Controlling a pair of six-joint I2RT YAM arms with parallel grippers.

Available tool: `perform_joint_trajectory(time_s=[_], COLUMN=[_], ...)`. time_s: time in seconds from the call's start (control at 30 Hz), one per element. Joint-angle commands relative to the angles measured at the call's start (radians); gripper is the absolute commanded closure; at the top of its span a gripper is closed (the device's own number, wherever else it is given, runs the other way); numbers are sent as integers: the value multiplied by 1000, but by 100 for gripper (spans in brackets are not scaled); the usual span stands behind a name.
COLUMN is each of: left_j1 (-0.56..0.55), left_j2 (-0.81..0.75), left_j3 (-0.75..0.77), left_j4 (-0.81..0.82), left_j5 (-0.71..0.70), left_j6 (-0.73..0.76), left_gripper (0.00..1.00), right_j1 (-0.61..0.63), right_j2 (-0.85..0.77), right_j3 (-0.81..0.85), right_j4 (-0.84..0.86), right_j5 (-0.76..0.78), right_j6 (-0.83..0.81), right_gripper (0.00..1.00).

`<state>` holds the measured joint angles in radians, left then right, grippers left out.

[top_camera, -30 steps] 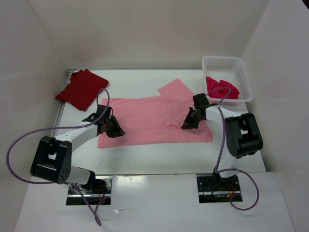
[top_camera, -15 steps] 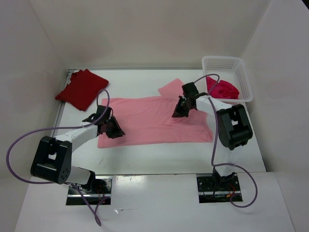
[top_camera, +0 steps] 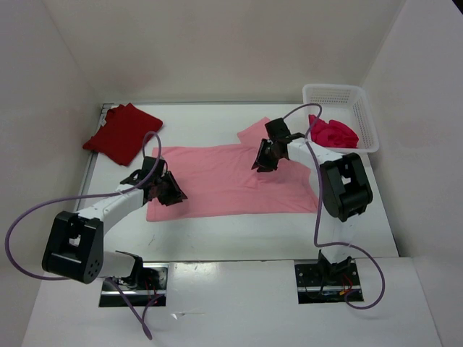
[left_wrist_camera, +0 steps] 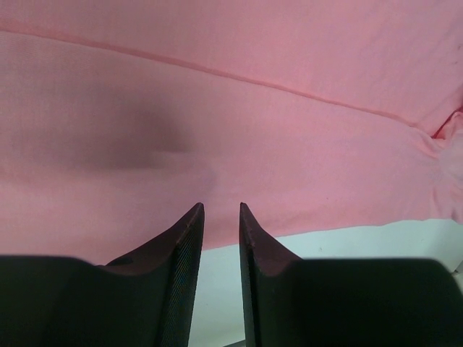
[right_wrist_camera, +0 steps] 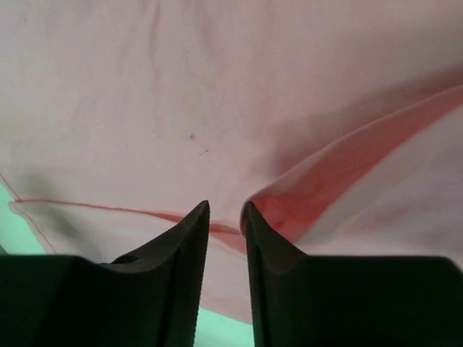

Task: Fold and stack the t-shirts
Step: Fold the flattened tshirt in 1/3 of the way

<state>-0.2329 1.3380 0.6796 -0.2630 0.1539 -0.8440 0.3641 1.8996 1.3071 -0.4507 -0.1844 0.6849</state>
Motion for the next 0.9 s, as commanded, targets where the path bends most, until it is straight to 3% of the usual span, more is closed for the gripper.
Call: perform_joint_trajectory(time_s=[0.0, 0.1, 0.17, 0.3, 0.43, 0.87], left_j1=[-2, -2, -2, -2, -2, -2], left_j2=[-33, -33, -42, -51, -51, -42], left_j3=[43, 43, 43, 43, 32, 23], left_j4=[-19, -28, -28, -19, 1, -10], left_j5=[-8, -8, -8, 1, 32, 32], left_j6=[11, 11, 11, 11, 11, 29], left_gripper=[66, 66, 66, 66, 66, 66], right_j1=[7, 7, 7, 7, 7, 7], right_j2=[-112, -175, -209, -220, -157, 122], right_j3=[-3, -73, -110, -183, -195, 116], right_j4=[-17, -17, -3, 15, 40, 61], right_j5=[63, 101, 114, 99, 68, 46], right_j6=[-15, -15, -15, -15, -15, -47], right_gripper=[69, 78, 89, 100, 100, 100])
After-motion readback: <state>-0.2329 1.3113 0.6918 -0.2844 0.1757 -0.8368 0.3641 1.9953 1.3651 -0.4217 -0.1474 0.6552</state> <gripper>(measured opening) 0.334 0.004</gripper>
